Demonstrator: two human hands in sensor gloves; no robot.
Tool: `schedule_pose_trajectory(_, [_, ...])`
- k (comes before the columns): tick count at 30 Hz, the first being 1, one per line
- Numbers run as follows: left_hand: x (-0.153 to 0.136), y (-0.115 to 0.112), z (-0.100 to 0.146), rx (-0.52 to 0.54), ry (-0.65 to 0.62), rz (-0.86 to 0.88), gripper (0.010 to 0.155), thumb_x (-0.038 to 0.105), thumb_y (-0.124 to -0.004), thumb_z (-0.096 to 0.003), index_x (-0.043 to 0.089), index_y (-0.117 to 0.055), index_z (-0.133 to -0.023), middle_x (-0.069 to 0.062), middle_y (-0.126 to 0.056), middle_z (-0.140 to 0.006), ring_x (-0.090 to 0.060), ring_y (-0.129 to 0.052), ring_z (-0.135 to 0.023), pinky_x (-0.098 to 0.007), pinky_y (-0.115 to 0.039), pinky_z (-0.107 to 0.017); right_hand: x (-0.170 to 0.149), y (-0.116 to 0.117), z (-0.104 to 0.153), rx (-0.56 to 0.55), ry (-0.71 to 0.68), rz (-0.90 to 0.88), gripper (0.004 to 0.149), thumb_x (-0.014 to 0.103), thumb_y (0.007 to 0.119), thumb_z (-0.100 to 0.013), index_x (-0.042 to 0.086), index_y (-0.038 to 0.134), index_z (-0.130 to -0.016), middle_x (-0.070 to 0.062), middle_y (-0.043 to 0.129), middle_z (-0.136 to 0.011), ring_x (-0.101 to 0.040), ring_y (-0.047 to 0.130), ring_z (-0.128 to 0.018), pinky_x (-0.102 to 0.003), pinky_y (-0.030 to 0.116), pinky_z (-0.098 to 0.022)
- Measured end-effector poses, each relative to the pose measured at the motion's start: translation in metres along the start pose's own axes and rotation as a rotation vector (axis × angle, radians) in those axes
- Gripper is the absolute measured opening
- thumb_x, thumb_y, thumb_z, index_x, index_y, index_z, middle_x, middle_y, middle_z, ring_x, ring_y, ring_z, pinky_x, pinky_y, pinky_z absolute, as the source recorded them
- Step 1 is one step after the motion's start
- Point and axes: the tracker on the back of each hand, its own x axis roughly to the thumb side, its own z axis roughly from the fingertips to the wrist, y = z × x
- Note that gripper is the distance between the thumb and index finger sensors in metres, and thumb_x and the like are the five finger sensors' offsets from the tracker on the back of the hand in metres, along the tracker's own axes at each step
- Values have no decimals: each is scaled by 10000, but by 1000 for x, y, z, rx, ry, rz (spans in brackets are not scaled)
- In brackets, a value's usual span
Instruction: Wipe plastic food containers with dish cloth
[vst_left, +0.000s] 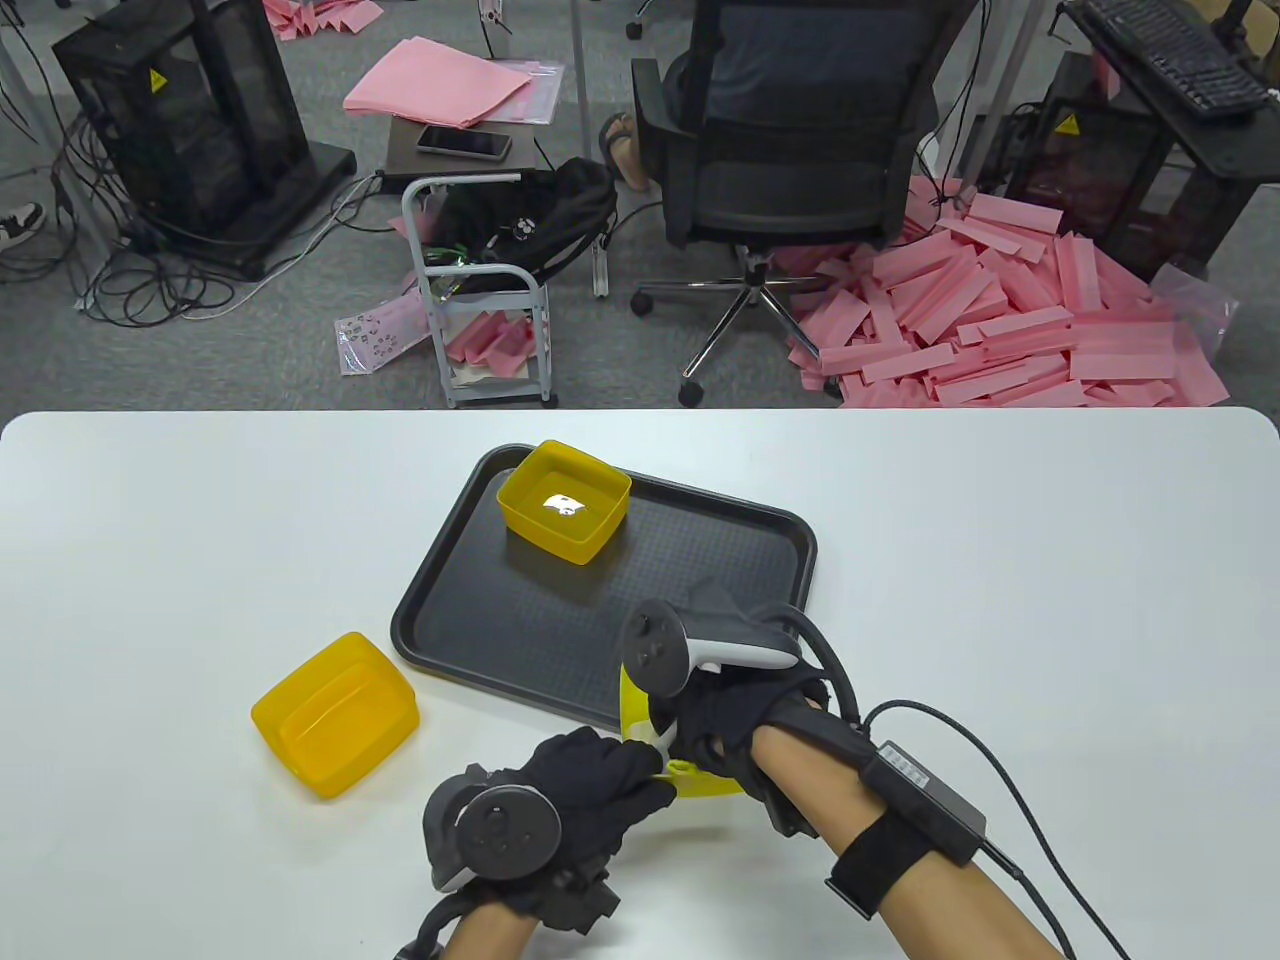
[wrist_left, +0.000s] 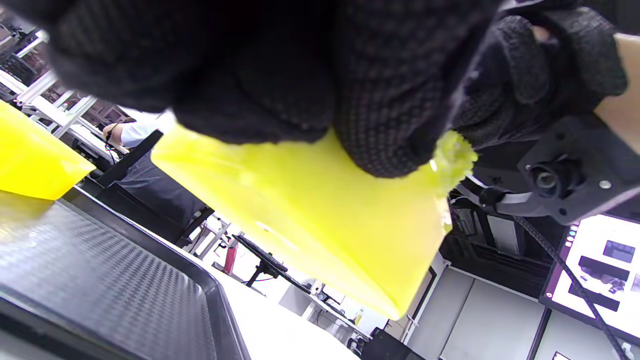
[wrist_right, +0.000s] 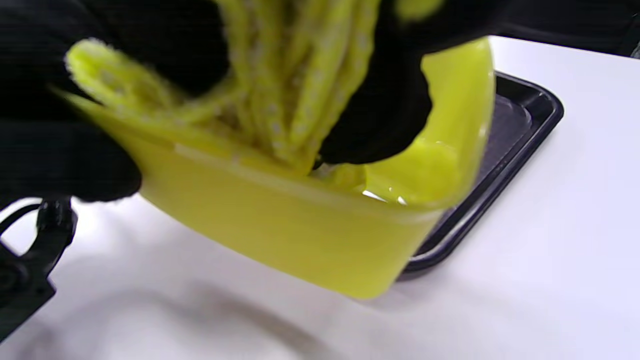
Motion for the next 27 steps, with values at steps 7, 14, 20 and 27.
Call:
schedule_pose_trajectory(7, [2,1,0,13,-12,-7,394,476,-923,-388,212,-993,-672,-55,-1029,-371,-275,-996,-296,-456,-858,-260,14,-11,-1,-188,28,45,485,417,865,-475,255,732,-912,3,971,-758,-228,1017,-392,-272,876,-152])
schedule_pose_trajectory(14, [3,1,0,7,-13,-19,382,473,-926,-387,230,-995,-674,-61,-1023,-377,-281,-988,-308,-461,-849,-273,37,-16,-5,-374,92,315,488,487,898,-439,270,768,-856,28,1000,-659,-229,1020,-339,-281,870,-121])
schedule_pose_trajectory(20, [8,1,0,11,-38,-36,380,471,-926,-387,234,-993,-676,-61,-1019,-380,-281,-984,-314,-462,-845,-279,44,-16,-5,-518,152,553,462,535,892,-433,285,797,-809,45,1016,-571,-216,1022,-299,-275,864,-94])
schedule_pose_trajectory(27, [6,5,1,33,-30,-25,379,471,-925,-386,233,-998,-673,-58,-1019,-374,-281,-983,-309,-461,-844,-277,26,-10,-4,-502,195,691,443,535,898,-429,310,791,-796,63,1009,-584,-213,1016,-324,-274,865,-116])
